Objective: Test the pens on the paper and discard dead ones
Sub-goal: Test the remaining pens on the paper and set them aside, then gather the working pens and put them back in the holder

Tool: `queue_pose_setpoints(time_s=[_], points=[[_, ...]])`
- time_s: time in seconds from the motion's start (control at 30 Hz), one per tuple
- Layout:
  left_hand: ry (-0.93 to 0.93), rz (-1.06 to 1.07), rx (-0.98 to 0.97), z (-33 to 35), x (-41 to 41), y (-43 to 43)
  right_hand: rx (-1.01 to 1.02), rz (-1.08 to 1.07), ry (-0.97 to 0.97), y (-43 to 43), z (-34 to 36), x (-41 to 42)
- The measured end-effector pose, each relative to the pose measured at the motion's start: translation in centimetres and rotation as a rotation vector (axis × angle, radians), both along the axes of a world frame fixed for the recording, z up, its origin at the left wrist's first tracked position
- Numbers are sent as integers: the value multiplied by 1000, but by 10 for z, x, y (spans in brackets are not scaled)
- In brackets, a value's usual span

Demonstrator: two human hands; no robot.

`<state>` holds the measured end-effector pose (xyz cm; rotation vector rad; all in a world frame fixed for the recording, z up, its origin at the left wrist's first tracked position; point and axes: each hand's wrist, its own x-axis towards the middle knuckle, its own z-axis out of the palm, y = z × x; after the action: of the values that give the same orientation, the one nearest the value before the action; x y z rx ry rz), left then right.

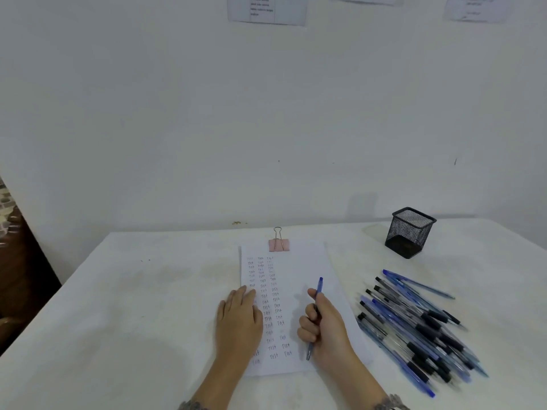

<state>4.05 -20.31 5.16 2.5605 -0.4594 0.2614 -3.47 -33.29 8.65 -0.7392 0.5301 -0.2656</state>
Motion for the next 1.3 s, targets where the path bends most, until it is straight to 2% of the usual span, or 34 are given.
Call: queue_pose_setpoints(time_s=[0.17,0.33,0.5,0.6,0.67,0.83,1.0,1.1,1.2,1.3], points=[[-84,-19,-81,-5,1,-1,-194,135,83,-17,7,-9],[-245,-37,39,-7,-8,-3,-474,218,195,-55,19,-26],[-274,-10,48,-8,-30,-23,-922,142,307,-103,37,-46],[-276,-63,14,-9,-49,-43,-1260,107,406,-135,44,-55],[-264,-103,-13,-13,-62,-59,-1394,87,462,-152,47,-58],[-174,-240,-143,-20,-86,-100,-1614,213,599,-181,41,-52],[-77,-168,-209,-3,-95,-118,-1761,340,654,-190,37,-46],[-151,-209,-159,-8,-92,-124,-1791,433,680,-195,36,-46],[-222,-210,-131,-15,-93,-133,-1890,613,782,-199,29,-48],[-206,-224,-139,-15,-97,-139,-1965,689,811,-201,24,-52]])
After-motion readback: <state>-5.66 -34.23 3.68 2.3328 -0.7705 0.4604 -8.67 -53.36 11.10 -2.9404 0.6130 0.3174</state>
